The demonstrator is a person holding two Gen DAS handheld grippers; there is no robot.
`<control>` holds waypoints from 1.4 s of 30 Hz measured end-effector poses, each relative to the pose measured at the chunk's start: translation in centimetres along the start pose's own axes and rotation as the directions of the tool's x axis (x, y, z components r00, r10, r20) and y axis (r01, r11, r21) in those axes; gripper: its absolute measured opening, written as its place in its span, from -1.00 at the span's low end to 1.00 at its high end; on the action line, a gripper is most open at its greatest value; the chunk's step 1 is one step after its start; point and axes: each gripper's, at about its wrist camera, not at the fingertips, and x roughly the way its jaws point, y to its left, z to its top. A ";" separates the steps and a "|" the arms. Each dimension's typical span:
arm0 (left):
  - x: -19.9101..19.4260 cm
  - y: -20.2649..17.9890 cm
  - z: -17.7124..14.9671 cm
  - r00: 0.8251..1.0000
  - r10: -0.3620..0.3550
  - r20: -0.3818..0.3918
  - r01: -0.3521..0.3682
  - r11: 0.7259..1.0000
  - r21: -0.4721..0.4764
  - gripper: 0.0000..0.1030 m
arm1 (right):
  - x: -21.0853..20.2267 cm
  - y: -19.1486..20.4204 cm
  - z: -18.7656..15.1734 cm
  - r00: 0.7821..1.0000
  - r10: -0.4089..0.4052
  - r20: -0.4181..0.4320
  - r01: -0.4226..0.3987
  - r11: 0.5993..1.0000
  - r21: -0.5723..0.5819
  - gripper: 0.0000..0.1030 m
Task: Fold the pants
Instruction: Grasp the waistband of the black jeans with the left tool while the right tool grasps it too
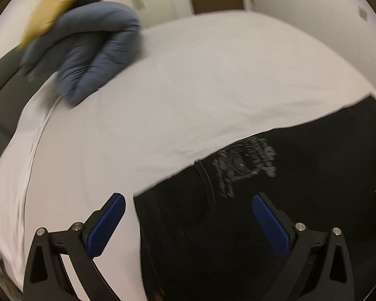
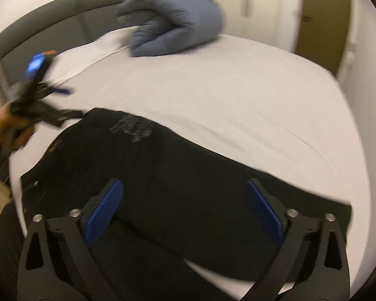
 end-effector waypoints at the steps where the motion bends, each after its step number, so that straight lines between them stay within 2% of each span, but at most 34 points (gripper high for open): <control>1: 1.1 0.2 0.5 1.000 -0.013 -0.017 0.013 1.000 0.026 0.95 | 1.2 -0.6 0.8 0.999 0.036 -0.013 -0.037 0.999 -0.039 0.73; 4: 4.4 0.9 2.1 0.998 -0.032 -0.056 0.038 0.993 0.111 0.94 | 4.3 -1.4 2.6 0.995 0.084 -0.058 -0.091 0.987 -0.135 0.65; 8: 8.2 2.3 3.4 0.992 -0.036 -0.125 0.059 0.982 0.181 0.94 | 7.9 -2.4 4.5 0.986 0.133 -0.099 -0.149 0.973 -0.177 0.63; 11: 10.8 3.0 3.3 0.977 -0.080 -0.199 0.120 0.973 0.197 0.92 | 9.9 -2.3 5.3 0.981 0.158 -0.113 -0.179 0.961 -0.211 0.61; 15: 13.6 3.5 2.5 0.946 -0.142 -0.292 0.199 0.964 0.175 0.90 | 13.4 -1.0 6.5 0.971 0.190 -0.144 -0.219 0.950 -0.221 0.52; 17: 14.2 3.7 2.3 0.934 -0.181 -0.307 0.236 0.959 0.154 0.69 | 14.8 -0.7 6.9 0.964 0.208 -0.165 -0.242 0.945 -0.220 0.40; 18: 14.2 3.6 2.2 0.930 -0.197 -0.311 0.252 0.956 0.147 0.60 | 15.2 -0.5 7.4 0.962 0.211 -0.172 -0.247 0.943 -0.223 0.27; 19: 14.1 3.6 2.2 0.924 -0.214 -0.316 0.269 0.953 0.142 0.40 | 16.4 -0.1 8.0 0.959 0.216 -0.185 -0.255 0.939 -0.229 0.15; 22: 13.4 2.7 2.1 0.912 -0.252 -0.322 0.308 0.942 0.135 -0.23 | 18.5 0.7 8.9 0.951 0.225 -0.211 -0.273 0.933 -0.235 0.09; 23: 13.2 2.6 2.0 0.914 -0.253 -0.318 0.308 0.942 0.135 -0.63 | 19.2 1.3 9.1 0.949 0.225 -0.220 -0.276 0.931 -0.239 0.09; 24: 12.9 2.5 1.9 0.909 -0.277 -0.311 0.327 0.937 0.122 -0.79 | 19.7 1.4 9.2 0.947 0.225 -0.227 -0.279 0.930 -0.241 0.09; 27: 11.3 1.9 0.9 0.939 -0.233 -0.252 0.279 0.946 0.163 -0.90 | 21.6 2.7 10.3 0.945 0.218 -0.245 -0.278 0.929 -0.245 0.09; 34: 6.6 2.0 -1.9 0.979 -0.188 -0.072 0.199 0.963 0.184 -0.95 | 24.9 4.6 11.7 0.929 0.190 -0.317 -0.285 0.914 -0.288 -0.06; 38: 4.4 1.3 -3.1 0.990 -0.143 0.004 0.138 0.964 0.226 -0.95 | 26.2 4.9 12.2 0.915 0.199 -0.352 -0.306 0.909 -0.281 -0.06; 41: 3.3 1.1 -2.8 0.990 -0.136 0.030 0.126 0.965 0.232 -0.95 | 26.8 6.0 12.5 0.904 0.208 -0.374 -0.328 0.899 -0.291 -0.07; 42: 2.6 0.8 -3.2 0.989 -0.141 0.034 0.130 0.965 0.230 -0.95 | 27.0 6.3 12.6 0.901 0.209 -0.379 -0.331 0.896 -0.295 -0.19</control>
